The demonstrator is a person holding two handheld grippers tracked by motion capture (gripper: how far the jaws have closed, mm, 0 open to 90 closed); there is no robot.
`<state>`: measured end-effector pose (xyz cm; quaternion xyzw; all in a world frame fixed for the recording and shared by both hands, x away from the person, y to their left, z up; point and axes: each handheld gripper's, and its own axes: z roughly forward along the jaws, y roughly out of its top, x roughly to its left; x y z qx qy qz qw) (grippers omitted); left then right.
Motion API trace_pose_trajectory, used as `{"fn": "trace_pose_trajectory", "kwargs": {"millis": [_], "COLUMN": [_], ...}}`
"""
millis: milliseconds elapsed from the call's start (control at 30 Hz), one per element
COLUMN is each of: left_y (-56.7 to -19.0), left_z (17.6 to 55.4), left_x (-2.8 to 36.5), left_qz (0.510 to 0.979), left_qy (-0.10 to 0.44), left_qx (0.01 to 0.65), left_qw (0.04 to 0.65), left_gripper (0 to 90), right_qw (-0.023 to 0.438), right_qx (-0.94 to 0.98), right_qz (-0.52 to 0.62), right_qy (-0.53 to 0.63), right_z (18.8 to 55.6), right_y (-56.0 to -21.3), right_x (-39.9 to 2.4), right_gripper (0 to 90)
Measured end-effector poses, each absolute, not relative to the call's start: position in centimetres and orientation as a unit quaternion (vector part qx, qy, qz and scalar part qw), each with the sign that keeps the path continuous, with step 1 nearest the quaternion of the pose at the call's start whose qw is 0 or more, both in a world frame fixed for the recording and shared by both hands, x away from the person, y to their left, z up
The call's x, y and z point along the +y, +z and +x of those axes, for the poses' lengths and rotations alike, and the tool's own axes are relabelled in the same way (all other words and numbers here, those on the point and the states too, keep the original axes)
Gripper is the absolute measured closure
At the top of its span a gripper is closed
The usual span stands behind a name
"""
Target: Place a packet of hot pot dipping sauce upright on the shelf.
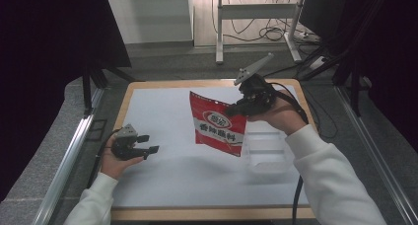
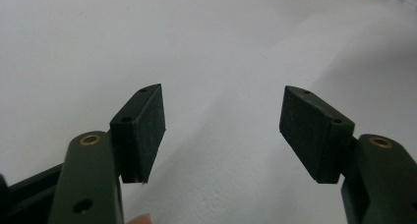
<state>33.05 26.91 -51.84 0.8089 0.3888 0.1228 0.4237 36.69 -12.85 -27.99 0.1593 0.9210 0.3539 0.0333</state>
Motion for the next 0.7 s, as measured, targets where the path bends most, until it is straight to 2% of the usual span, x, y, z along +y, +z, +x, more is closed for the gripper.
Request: {"fn": "trace_pose_trajectory", "kwargs": {"millis": [700], "left_y": [-51.7], "left_z": [33.3], "left_x": [26.1], "left_qz": [0.813], "left_qy": [0.121], "left_qx": [0.384], "left_qw": [0.422], "left_gripper": [33.6], "right_qw": [0.060], "right_qx": [0.915], "right_qz": [0.176], "right_qy": [0.358], "right_z": [35.3], "right_y": [-25.9], "right_x": [-18.2], "right_gripper": [89.4]}}
